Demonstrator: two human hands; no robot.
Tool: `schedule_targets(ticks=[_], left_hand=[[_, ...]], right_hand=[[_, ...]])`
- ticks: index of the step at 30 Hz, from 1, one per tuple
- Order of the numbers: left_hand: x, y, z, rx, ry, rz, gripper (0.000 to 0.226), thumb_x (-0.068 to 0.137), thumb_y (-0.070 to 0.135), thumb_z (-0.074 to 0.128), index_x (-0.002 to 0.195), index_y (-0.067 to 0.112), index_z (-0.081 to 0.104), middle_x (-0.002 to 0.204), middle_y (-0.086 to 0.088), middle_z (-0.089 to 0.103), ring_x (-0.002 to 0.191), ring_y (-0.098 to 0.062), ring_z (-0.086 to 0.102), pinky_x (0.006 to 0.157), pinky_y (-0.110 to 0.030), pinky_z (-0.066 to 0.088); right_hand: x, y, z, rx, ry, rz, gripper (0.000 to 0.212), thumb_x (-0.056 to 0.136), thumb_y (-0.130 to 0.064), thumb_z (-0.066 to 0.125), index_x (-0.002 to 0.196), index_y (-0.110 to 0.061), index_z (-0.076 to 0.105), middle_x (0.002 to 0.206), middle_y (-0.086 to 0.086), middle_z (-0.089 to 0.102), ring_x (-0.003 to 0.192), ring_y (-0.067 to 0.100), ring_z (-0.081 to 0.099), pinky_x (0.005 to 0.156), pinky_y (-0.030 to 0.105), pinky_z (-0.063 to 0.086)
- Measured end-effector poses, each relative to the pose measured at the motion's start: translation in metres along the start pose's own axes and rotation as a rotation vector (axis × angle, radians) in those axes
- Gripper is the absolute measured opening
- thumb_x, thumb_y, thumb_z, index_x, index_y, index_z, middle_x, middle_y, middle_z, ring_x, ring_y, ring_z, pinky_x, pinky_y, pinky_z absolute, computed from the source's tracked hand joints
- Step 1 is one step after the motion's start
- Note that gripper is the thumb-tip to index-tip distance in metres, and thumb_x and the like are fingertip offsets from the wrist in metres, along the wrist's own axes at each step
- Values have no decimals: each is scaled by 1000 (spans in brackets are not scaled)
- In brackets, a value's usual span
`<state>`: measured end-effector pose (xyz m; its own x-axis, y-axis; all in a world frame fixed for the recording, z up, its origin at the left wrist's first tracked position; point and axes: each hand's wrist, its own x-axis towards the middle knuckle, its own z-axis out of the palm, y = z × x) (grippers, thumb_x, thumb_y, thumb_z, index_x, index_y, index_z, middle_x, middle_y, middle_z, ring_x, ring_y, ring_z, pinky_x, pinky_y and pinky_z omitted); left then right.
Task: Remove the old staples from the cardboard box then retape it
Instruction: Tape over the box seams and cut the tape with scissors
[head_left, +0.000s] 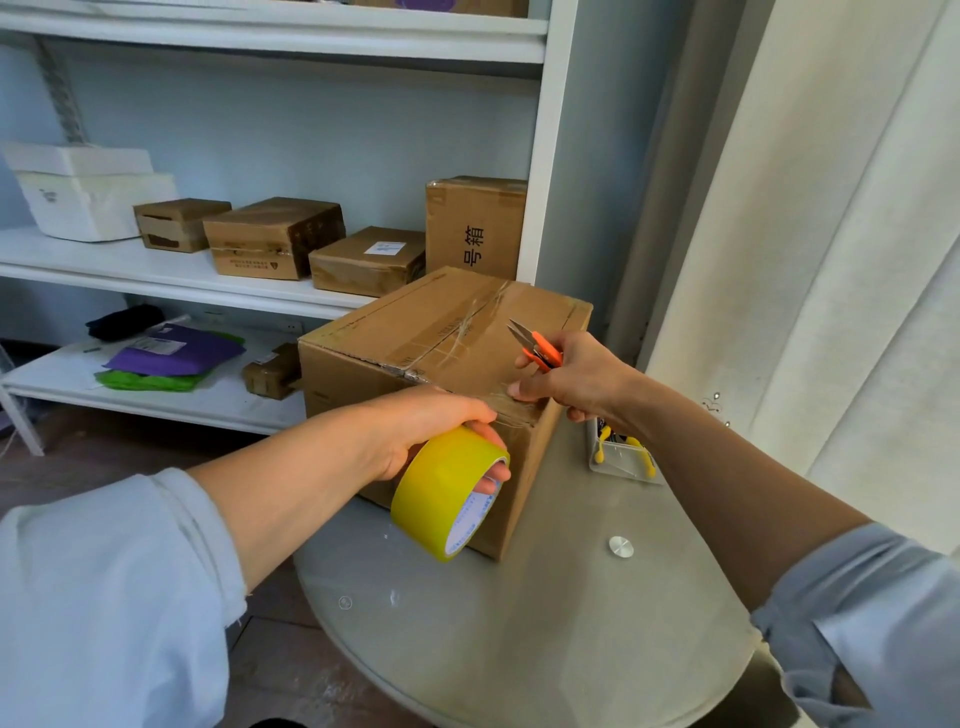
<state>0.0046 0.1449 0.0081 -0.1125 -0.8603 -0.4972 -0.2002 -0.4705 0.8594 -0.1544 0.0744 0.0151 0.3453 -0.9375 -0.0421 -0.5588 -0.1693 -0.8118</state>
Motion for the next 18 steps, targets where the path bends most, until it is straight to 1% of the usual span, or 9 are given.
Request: schedule_targets(ticks=[4, 7, 9, 11, 13, 14, 16, 17, 18], left_hand=[[3, 2, 2, 51, -15, -17, 35, 97, 29, 49, 84, 0, 66, 64, -17, 70, 48, -21, 67, 37, -22, 48], [7, -1, 3, 39, -17, -6, 44, 93, 41, 53, 86, 0, 66, 68, -19, 70, 51, -23, 68, 42, -26, 53], [9, -3, 4, 23, -14, 1, 49, 89, 46, 57, 86, -2, 66, 69, -21, 70, 52, -24, 68, 47, -29, 57], [10, -4, 6, 25, -7, 0, 48, 88, 44, 58, 87, -3, 65, 65, -20, 69, 49, -24, 67, 41, -27, 53], [12, -5, 6, 31, 7, 4, 48, 88, 43, 59, 89, -5, 65, 63, -20, 69, 48, -24, 67, 39, -26, 51], [14, -6, 6, 35, 14, 10, 48, 88, 43, 59, 88, -5, 65, 64, -20, 69, 49, -24, 67, 41, -28, 54], [16, -7, 6, 39, 23, 22, 48, 87, 43, 61, 88, -5, 66, 67, -22, 69, 57, -27, 68, 57, -36, 60], [16, -7, 6, 45, 25, 28, 48, 86, 42, 62, 89, -6, 65, 69, -23, 69, 61, -28, 67, 65, -39, 59], [16, -6, 6, 60, 29, 37, 49, 85, 42, 64, 91, -6, 65, 70, -23, 70, 63, -28, 67, 69, -40, 58]], right_hand=[[2, -6, -5, -60, -60, 40, 14, 85, -10, 69, 90, -13, 56, 73, 5, 50, 52, 12, 39, 40, 20, 31], [3, -9, -9, -141, -83, 62, 13, 87, -14, 68, 85, -13, 55, 73, 4, 52, 52, 11, 40, 38, 19, 32], [3, -9, -10, -141, -82, 76, 13, 87, -14, 68, 83, -13, 55, 69, 1, 54, 50, 9, 41, 39, 18, 32], [3, -8, -10, -144, -79, 82, 14, 87, -16, 68, 83, -13, 55, 68, 0, 55, 51, 9, 42, 41, 19, 32], [3, -8, -10, -162, -77, 78, 15, 87, -18, 69, 86, -11, 56, 69, 1, 54, 52, 11, 42, 40, 19, 32], [3, -9, -10, -175, -74, 71, 16, 86, -19, 70, 89, -10, 57, 70, 2, 54, 53, 11, 42, 40, 19, 33], [2, -9, -9, -203, -64, 53, 21, 85, -21, 71, 94, -9, 58, 73, 3, 52, 55, 13, 43, 42, 20, 35], [2, -9, -10, -215, -58, 43, 21, 85, -22, 71, 95, -9, 58, 73, 3, 52, 56, 13, 43, 43, 20, 35], [2, -9, -9, -225, -52, 35, 22, 85, -23, 71, 95, -9, 58, 74, 3, 52, 56, 13, 43, 43, 20, 36]])
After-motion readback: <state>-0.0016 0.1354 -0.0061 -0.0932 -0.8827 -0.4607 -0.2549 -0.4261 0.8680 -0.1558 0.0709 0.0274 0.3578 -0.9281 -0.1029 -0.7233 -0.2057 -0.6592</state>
